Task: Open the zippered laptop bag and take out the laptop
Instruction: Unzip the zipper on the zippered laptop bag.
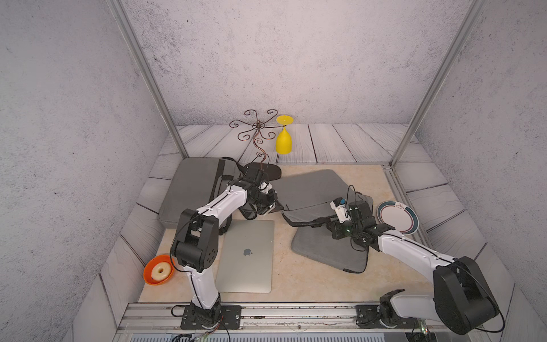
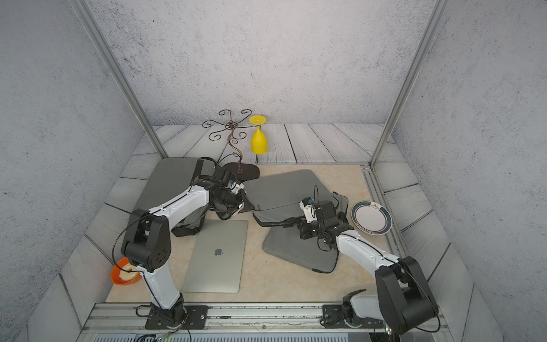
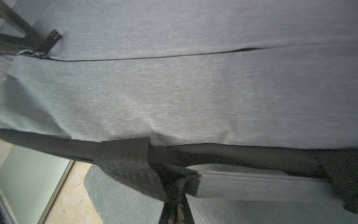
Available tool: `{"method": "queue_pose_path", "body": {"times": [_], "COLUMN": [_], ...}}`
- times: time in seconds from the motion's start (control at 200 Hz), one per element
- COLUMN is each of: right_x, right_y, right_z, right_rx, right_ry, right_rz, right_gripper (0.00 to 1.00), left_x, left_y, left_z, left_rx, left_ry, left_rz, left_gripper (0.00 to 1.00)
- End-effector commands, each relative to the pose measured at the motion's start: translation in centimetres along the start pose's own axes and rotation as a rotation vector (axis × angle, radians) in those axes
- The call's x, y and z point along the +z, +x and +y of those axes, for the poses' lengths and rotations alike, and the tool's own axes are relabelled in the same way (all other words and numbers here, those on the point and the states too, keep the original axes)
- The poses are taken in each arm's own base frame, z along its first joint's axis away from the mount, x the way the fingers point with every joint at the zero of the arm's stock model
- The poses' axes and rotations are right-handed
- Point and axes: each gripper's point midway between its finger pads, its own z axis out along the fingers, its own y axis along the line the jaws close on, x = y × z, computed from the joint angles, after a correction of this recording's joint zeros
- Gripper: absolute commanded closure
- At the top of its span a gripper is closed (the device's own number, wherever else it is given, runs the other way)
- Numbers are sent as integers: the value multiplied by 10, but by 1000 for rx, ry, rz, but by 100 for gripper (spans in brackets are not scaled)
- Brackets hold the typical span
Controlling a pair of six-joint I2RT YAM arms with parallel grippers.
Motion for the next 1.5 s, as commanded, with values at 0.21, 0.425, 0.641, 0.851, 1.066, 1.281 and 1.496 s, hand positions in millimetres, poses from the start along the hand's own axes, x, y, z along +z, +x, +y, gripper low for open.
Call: {"method": "queue_pose_path", "body": {"times": [0.21, 0.425, 0.641, 0.851, 1.066, 1.281, 1.496], "right_x": [-39, -51, -53, -46, -32, -14, -15], "right_y": [5, -11, -25, -33, -38, -42, -61], "right_z": [-97, -147, -182, -215, -233, -228, -212], "right_rx": [100, 134, 159, 148, 96, 82, 92], "right_ry": [360, 484, 547, 591, 582, 479, 399], "right_rz": [59, 35, 23, 60, 120, 179, 112], "right_gripper": [100, 100, 100, 100, 100, 100, 93], "left_x": [-35, -35, -37, -39, -35, -28, -17], "left_y": [-28, -24, -24, -27, -29, -33, -21], "left_z": [11, 23, 36, 54, 71, 78, 64], "left_rx": [17, 15, 11, 41, 78, 110, 173], "left_ry": [-61, -94, -122, -180, -229, -255, -233], "left_rz": [-140, -138, -137, -126, -94, -65, -12], "left_gripper": [100, 100, 100, 100, 100, 100, 100]}}
